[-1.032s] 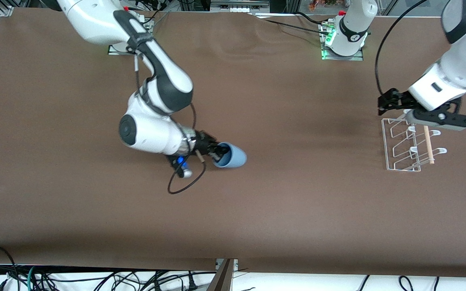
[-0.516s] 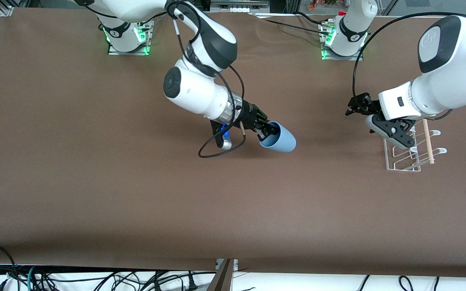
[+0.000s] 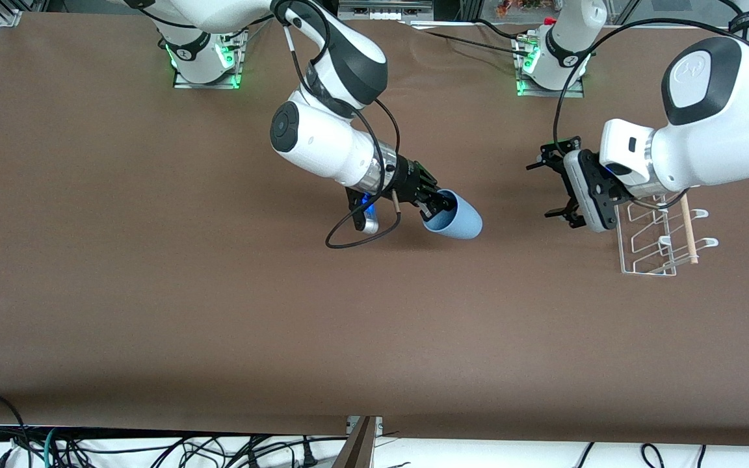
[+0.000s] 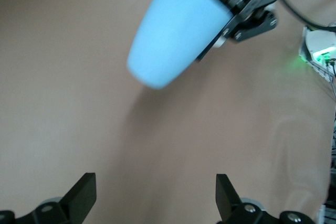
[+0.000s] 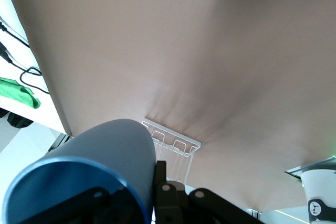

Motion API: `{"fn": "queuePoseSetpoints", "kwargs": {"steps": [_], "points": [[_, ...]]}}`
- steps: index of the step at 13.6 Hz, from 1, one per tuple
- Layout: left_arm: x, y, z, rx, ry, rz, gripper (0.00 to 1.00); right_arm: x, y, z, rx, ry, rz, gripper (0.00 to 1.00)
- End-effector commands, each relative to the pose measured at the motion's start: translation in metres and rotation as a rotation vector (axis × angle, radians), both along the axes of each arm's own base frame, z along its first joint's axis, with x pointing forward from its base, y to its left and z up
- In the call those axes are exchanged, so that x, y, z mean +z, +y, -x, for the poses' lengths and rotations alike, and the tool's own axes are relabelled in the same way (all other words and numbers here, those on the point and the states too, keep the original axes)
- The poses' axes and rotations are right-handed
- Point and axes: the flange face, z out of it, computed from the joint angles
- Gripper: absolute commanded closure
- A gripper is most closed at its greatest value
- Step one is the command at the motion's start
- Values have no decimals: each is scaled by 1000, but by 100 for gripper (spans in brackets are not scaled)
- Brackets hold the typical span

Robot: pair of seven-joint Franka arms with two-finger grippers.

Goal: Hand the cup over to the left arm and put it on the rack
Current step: 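Lift the cup with the right gripper while the left gripper approaches, then grasp the cup's base with the left gripper beside the right gripper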

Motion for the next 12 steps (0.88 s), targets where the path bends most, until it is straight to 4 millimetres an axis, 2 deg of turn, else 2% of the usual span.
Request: {"fn": "queuePoseSetpoints", "kwargs": {"steps": [1,2,5,10,12], "points": [[1,-32,-11,-106,-154,65,0,9,11,5,3,19,-36,100],[-11,-44,-13,-131,-154,73,0,10,11,6,2,19,-37,100],[-25,-63,-15,-200,-226,86,0,13,12,8,3,23,-39,100],[-51,-84,-22,-180,-241,122,0,15,13,8,3,22,-42,100],[-56,-90,-19,-193,-240,154,0,21,12,6,-2,14,-51,100]]}}
